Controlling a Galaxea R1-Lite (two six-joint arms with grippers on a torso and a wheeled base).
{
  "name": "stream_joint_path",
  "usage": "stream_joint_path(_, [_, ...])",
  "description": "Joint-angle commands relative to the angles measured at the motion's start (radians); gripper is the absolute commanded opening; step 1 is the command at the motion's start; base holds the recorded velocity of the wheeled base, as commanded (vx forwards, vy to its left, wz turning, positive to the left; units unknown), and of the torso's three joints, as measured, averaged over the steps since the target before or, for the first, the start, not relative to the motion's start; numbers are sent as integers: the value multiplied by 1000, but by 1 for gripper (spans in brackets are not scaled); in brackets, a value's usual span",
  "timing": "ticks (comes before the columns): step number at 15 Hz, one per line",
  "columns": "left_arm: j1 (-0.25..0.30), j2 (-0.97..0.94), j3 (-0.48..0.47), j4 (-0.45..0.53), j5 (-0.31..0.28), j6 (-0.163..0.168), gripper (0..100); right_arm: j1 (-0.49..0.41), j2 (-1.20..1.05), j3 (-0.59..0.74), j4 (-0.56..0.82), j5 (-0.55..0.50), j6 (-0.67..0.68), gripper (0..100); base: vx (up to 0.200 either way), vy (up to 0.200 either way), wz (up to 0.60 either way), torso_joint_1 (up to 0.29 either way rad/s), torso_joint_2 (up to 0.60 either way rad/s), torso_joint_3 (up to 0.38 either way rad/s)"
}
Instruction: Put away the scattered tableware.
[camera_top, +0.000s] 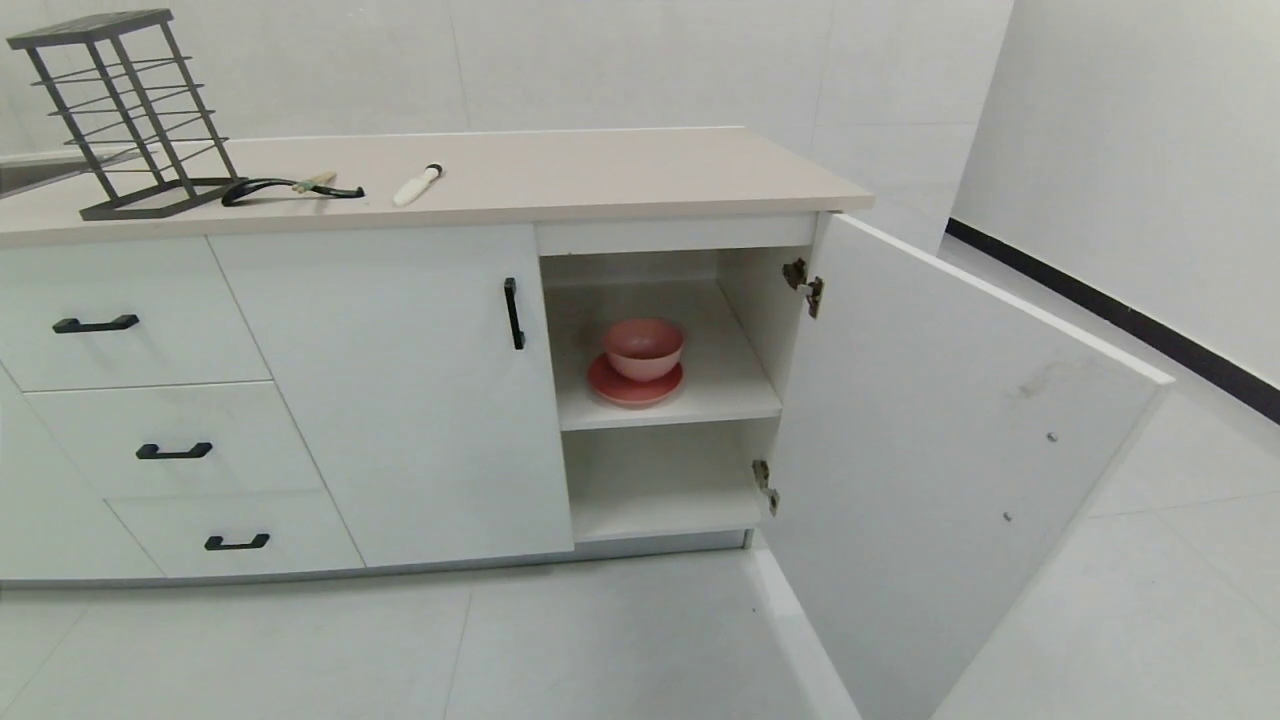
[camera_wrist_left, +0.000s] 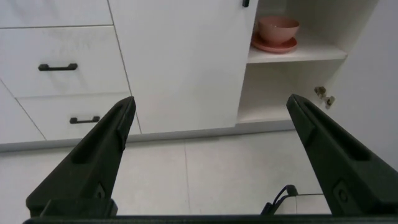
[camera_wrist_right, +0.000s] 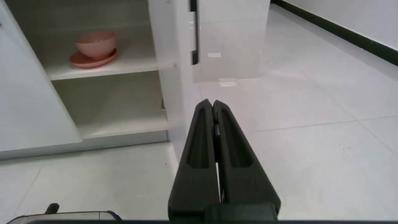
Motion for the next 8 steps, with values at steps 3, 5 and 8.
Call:
stream_joint_path(3, [0,0,0,0,2,-6,100,0,2,0,0,0,2,0,-200,-67,0,2,1,1])
stream_joint_path(5, [0,0,0,0,2,-6,100,0,2,0,0,0,5,0,-100,-200,0,0,2,0])
stream_joint_path(8, [0,0,0,1,0,-6,100,0,2,0,3,-3,8,0,0,-200,0,-2,-2,4])
